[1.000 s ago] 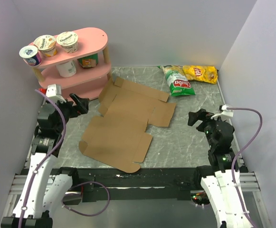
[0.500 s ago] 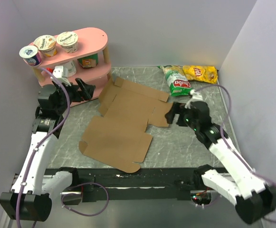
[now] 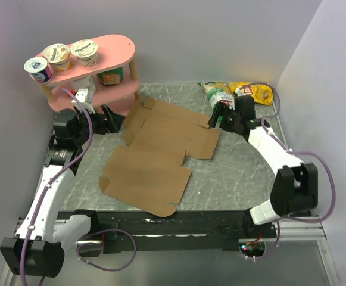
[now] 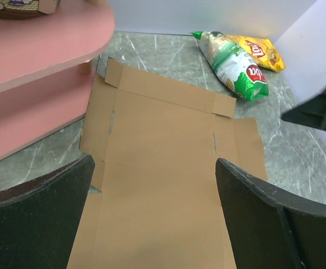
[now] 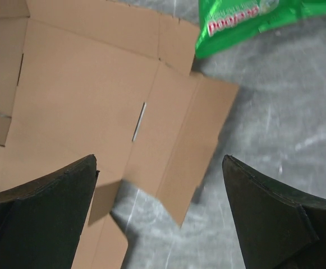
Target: Fold the paper box
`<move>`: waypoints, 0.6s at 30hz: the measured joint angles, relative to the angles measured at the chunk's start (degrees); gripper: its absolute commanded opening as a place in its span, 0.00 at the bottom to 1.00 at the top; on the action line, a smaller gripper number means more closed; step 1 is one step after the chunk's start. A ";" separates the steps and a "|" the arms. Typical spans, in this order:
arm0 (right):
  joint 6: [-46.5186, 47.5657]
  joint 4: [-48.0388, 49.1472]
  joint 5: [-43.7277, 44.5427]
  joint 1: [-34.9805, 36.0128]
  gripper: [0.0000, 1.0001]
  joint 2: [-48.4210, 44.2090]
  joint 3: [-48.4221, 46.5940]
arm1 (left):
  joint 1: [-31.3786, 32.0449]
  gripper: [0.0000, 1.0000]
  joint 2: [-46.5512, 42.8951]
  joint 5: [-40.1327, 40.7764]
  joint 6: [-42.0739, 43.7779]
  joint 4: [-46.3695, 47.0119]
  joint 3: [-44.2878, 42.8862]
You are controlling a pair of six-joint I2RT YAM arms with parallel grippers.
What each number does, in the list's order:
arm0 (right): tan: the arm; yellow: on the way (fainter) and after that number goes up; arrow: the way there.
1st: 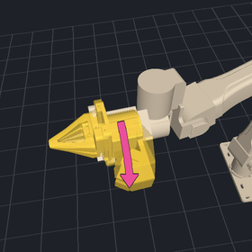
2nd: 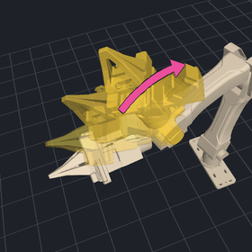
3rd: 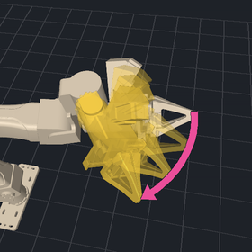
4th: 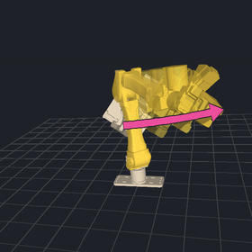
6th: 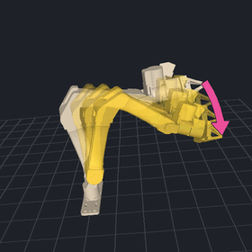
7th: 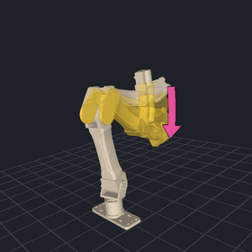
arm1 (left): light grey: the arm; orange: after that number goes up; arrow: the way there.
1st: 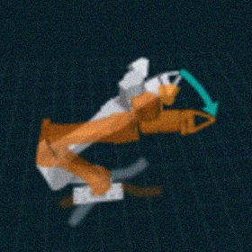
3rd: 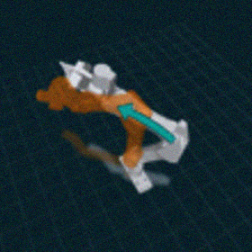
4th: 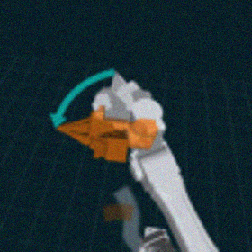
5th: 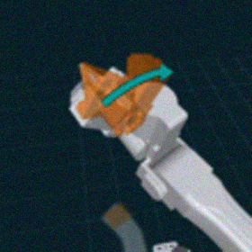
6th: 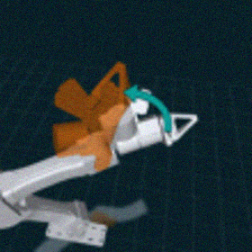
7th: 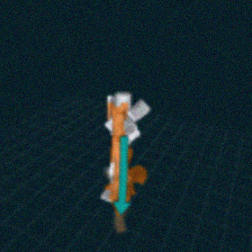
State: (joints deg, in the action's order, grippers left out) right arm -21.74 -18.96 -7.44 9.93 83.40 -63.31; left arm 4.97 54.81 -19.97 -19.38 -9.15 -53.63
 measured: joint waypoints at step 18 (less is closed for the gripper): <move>-1.68 5.90 0.35 -3.58 0.92 17.14 -6.23 | 0.26 0.96 -0.15 -2.73 -1.29 1.42 0.70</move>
State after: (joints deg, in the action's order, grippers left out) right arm -23.42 -13.06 -7.09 6.35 100.53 -69.54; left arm 5.23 54.65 -22.70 -20.67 -7.73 -52.93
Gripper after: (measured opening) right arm 0.934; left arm 0.961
